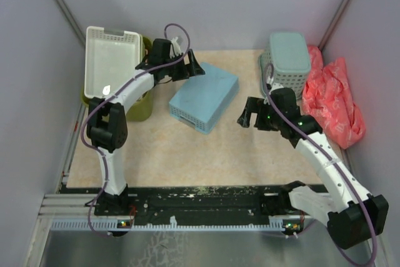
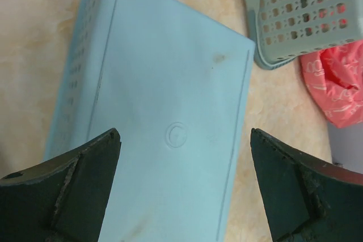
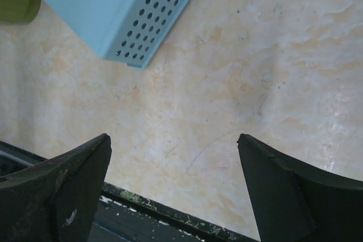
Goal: Turn the large container upside down
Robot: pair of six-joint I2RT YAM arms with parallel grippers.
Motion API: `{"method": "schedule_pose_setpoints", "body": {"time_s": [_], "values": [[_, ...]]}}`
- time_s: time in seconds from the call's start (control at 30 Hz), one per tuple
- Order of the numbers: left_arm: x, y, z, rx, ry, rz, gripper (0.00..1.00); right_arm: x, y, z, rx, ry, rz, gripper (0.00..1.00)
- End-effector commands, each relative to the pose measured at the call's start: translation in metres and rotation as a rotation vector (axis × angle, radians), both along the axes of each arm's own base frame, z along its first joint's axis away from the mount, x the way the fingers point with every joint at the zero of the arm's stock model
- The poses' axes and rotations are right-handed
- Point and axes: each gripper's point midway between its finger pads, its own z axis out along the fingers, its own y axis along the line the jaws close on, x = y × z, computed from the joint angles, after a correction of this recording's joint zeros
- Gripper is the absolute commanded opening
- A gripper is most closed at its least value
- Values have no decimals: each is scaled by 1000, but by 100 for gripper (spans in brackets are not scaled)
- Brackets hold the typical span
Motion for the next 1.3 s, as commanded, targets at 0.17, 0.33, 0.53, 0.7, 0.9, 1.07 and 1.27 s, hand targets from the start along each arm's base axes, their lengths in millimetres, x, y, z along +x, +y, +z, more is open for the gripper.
{"method": "schedule_pose_setpoints", "body": {"time_s": [0.17, 0.33, 0.53, 0.7, 0.9, 1.07, 1.27], "values": [[-22, 8, 38, 103, -77, -35, 100, -3, 51, -18, 62, 18, 117, 95], [-54, 25, 103, 135, -188, -36, 100, -3, 109, -16, 70, -11, 222, 96], [-95, 101, 165, 240, -315, 168, 100, 14, 207, -15, 87, -87, 401, 96], [-104, 182, 148, 262, -211, 369, 100, 42, 260, -36, 83, -64, 401, 97], [-117, 202, 142, 240, -193, 395, 100, 67, 301, -61, 106, -15, 420, 97], [-122, 192, 137, 217, -186, 334, 100, 115, 244, -87, -47, 18, 227, 98], [-130, 180, 128, 191, -182, 256, 100, 159, 99, -95, -98, 40, -153, 98]]}}
